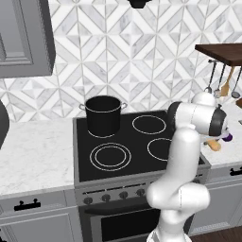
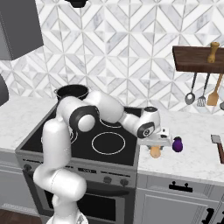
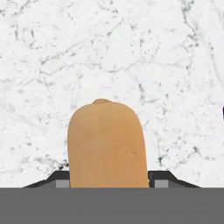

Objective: Put the eggplant and squash in the pot. Retrieve the spatula and lightly stir the vegetables in the pot.

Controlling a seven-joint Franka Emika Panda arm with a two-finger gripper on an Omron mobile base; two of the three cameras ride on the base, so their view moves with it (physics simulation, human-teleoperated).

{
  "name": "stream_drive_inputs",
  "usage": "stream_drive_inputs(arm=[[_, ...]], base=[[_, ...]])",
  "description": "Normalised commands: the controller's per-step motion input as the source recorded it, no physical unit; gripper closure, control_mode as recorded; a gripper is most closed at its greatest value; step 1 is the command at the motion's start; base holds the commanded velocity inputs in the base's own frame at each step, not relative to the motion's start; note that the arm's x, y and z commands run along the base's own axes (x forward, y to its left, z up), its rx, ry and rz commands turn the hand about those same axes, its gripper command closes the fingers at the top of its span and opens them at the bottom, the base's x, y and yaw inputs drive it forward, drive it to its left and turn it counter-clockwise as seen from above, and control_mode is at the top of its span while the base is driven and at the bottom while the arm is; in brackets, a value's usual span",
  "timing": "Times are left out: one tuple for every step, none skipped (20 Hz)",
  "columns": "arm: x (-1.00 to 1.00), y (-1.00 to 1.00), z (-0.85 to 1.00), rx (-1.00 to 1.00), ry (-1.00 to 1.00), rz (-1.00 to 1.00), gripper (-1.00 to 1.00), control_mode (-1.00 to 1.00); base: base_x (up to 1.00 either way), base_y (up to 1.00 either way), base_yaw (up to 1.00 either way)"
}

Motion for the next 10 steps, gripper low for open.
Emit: stream_drive_inputs(arm=[[0.0, 0.02, 0.01, 0.0, -0.02, 0.0, 1.0, -1.0], [0.0, 0.06, 0.19, 0.0, -0.05, 0.0, 1.0, -1.0], [0.0, 0.07, 0.29, 0.0, -0.07, 0.0, 1.0, -1.0], [-0.05, 0.21, 0.54, 0.0, -0.14, 0.0, 1.0, -1.0], [-0.05, 0.26, 0.64, 0.0, -0.15, 0.0, 1.0, -1.0], [-0.09, 0.41, 0.85, 0.0, -0.21, 0.0, 1.0, -1.0], [-0.09, 0.52, 0.94, 0.0, -0.22, 0.0, 1.0, -1.0], [-0.06, 0.73, 0.94, 0.0, -0.2, 0.0, 1.0, -1.0], [-0.05, 0.91, 1.0, 0.0, -0.19, 0.0, 1.0, -1.0], [-0.06, 1.0, 1.0, -0.03, -0.21, 0.0, 1.0, -1.0]], base=[[0.0, 0.0, 0.0], [0.0, 0.0, 0.0], [0.0, 0.0, 0.0], [0.0, 0.0, 0.0], [0.0, 0.0, 0.0], [0.0, 0.0, 0.0], [0.0, 0.0, 0.0], [0.0, 0.0, 0.0], [0.0, 0.0, 0.0], [0.0, 0.0, 0.0]])
